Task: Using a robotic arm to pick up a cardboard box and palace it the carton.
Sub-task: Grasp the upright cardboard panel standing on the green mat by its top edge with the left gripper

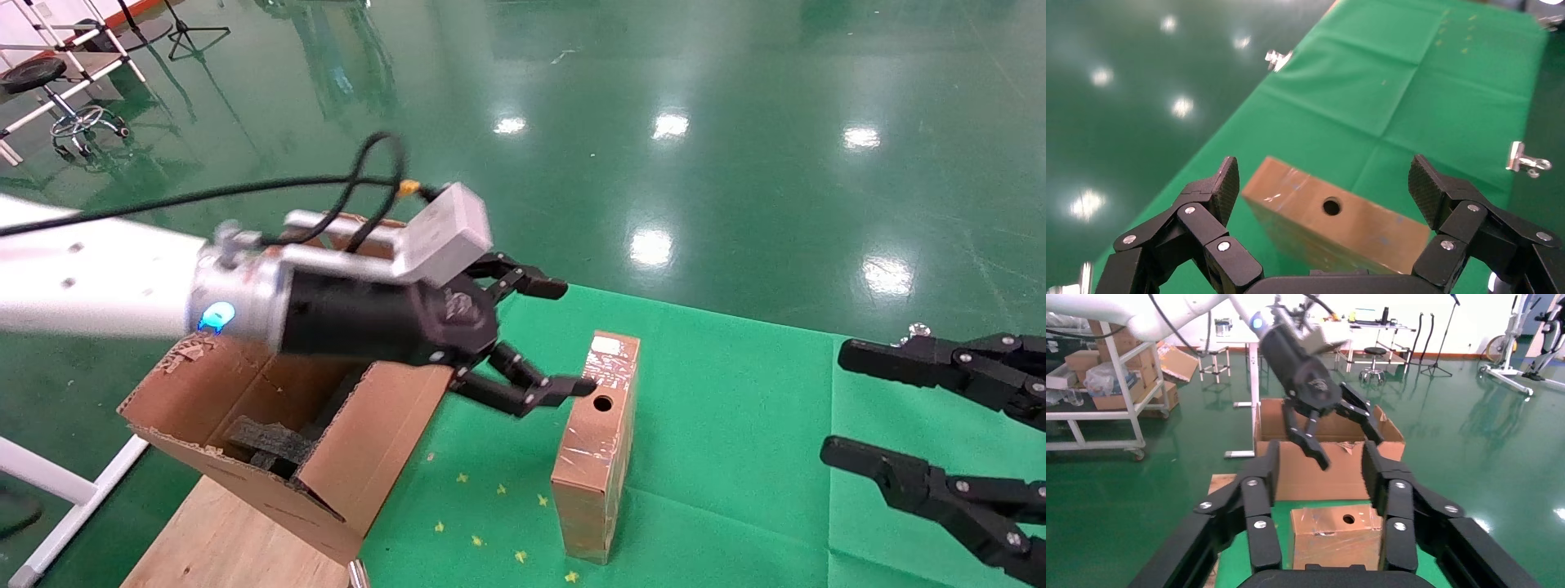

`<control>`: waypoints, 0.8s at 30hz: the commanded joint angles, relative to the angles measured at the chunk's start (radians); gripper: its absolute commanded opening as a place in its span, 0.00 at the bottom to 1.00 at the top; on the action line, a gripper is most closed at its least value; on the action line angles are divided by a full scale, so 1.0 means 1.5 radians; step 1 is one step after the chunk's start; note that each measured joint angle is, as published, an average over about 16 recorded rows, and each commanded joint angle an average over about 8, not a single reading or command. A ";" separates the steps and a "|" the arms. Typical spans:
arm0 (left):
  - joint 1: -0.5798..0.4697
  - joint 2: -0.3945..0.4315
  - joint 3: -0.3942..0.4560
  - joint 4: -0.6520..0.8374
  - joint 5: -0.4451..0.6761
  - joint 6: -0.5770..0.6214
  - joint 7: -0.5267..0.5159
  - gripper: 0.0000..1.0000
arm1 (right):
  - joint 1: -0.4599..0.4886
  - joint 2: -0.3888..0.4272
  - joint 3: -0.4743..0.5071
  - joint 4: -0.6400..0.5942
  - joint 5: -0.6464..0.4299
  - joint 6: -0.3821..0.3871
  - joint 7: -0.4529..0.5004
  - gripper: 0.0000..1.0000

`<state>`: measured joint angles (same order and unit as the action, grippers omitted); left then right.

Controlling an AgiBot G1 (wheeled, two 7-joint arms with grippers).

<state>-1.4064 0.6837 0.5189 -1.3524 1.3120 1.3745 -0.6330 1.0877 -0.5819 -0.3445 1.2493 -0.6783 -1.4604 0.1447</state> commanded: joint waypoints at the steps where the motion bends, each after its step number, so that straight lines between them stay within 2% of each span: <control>1: -0.040 0.019 0.025 0.000 0.049 -0.001 -0.058 1.00 | 0.000 0.000 0.000 0.000 0.000 0.000 0.000 0.00; 6: -0.143 0.080 0.086 -0.002 0.164 0.047 -0.203 1.00 | 0.000 0.000 0.000 0.000 0.000 0.000 0.000 0.00; 10: -0.199 0.130 0.127 -0.002 0.231 0.083 -0.316 1.00 | 0.000 0.000 0.000 0.000 0.000 0.000 0.000 0.00; 18: -0.254 0.229 0.224 0.002 0.310 0.125 -0.522 1.00 | 0.000 0.000 0.000 0.000 0.000 0.000 0.000 0.00; 24: -0.289 0.280 0.308 0.007 0.335 0.133 -0.647 1.00 | 0.000 0.000 0.000 0.000 0.000 0.000 0.000 0.00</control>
<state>-1.8325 1.0945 0.9760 -1.3405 1.8037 1.5704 -1.5926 1.0877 -0.5819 -0.3446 1.2493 -0.6782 -1.4604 0.1446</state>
